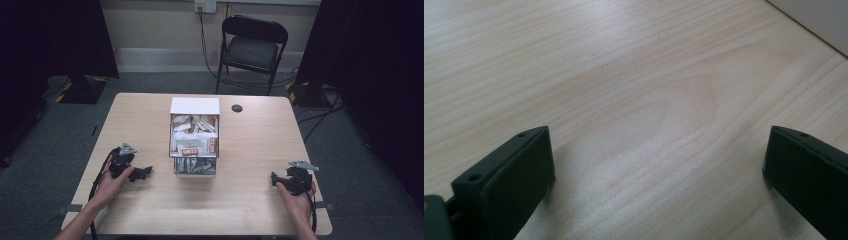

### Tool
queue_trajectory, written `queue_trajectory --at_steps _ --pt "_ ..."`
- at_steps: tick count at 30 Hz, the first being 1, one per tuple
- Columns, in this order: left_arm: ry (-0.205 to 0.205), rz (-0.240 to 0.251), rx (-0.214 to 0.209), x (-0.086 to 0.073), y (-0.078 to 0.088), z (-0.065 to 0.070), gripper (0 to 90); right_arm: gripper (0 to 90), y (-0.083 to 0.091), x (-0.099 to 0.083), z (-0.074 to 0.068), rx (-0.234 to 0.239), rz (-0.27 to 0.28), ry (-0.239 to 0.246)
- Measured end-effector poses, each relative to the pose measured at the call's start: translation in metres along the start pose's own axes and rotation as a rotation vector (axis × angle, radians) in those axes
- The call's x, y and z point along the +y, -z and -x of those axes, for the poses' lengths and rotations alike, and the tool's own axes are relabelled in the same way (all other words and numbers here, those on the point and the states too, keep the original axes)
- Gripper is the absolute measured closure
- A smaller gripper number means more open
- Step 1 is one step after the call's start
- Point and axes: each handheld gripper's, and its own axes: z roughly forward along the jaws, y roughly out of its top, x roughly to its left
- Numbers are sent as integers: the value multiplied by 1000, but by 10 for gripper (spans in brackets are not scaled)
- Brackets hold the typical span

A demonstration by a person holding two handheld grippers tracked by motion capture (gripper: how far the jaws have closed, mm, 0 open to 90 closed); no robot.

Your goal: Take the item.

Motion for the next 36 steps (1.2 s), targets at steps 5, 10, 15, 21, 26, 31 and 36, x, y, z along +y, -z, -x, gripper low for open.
queue_trajectory --at_steps 5,10,15,21,26,31,36 --pt "4 3 0 0 0 0 0 141 1 1 -1 -8 -13 -12" --pt "4 3 0 0 0 0 0 165 1 2 -2 5 -17 1" --pt "4 3 0 0 0 0 0 188 3 3 -3 17 -19 0" --pt "4 3 0 0 0 0 0 198 6 6 -4 29 -11 -4" --pt "4 3 0 0 0 0 0 219 8 9 -8 53 -7 12" --pt "0 0 0 0 0 0 0 268 11 11 -12 89 13 24" --pt "4 3 0 0 0 0 0 298 14 12 -10 132 -2 -10"
